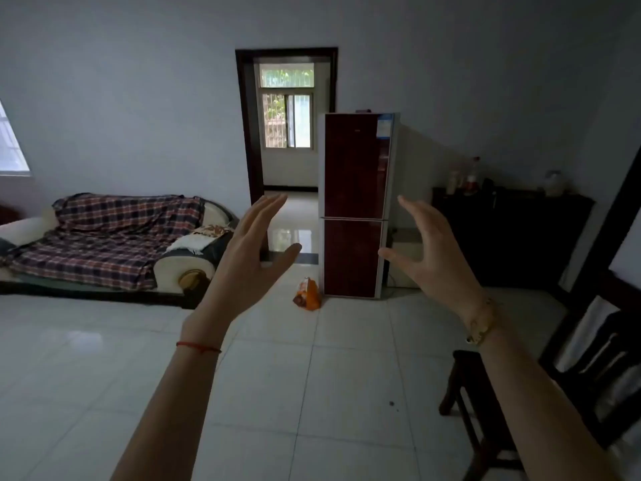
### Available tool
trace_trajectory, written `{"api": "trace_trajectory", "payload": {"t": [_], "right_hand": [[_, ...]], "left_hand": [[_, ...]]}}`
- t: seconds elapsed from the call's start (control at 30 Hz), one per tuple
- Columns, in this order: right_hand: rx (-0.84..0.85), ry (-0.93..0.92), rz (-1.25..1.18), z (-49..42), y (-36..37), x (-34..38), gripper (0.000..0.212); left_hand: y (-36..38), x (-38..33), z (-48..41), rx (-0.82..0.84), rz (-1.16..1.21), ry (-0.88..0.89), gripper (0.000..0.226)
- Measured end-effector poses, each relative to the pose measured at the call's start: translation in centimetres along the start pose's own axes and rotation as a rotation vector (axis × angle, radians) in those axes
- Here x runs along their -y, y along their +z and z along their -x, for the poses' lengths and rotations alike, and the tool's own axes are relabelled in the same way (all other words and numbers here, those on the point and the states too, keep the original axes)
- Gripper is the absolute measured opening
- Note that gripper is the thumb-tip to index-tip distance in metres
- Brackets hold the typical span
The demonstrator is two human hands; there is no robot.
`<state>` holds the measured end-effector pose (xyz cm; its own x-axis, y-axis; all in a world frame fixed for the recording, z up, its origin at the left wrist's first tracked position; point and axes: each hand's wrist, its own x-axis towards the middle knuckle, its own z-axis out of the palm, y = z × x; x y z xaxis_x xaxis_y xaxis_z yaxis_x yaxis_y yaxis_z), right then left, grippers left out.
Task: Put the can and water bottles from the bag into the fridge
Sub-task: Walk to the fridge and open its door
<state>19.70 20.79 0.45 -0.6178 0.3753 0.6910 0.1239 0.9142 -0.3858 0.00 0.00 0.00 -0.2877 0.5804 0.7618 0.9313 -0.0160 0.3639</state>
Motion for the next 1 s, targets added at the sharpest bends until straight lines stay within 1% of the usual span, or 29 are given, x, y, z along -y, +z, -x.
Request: {"api": "trace_trajectory", "payload": {"t": [0.07,0.13,0.37,0.67,1.0], "right_hand": [[0.002,0.004,0.017,0.1,1.2,-0.7,0.081],[0.022,0.016,0.034,0.6,2.8,-1.6,0.081],[0.092,0.074,-0.022,-0.2,8.0,-5.2,0.079],[0.111,0.116,-0.034,-5.9,13.4,-9.2,0.076],[0.148,0.219,-0.04,-10.2,19.6,-13.2,0.074]], "left_hand": [[0.9,0.9,0.4,-0.006,0.012,-0.02,0.07],[1.9,2.1,1.1,0.03,0.015,-0.046,0.071],[5.3,6.6,1.5,0.055,0.015,-0.108,0.072],[8.0,14.4,-2.4,0.11,0.009,-0.123,0.07],[12.4,22.7,-6.0,0.187,0.017,-0.161,0.071]]}}
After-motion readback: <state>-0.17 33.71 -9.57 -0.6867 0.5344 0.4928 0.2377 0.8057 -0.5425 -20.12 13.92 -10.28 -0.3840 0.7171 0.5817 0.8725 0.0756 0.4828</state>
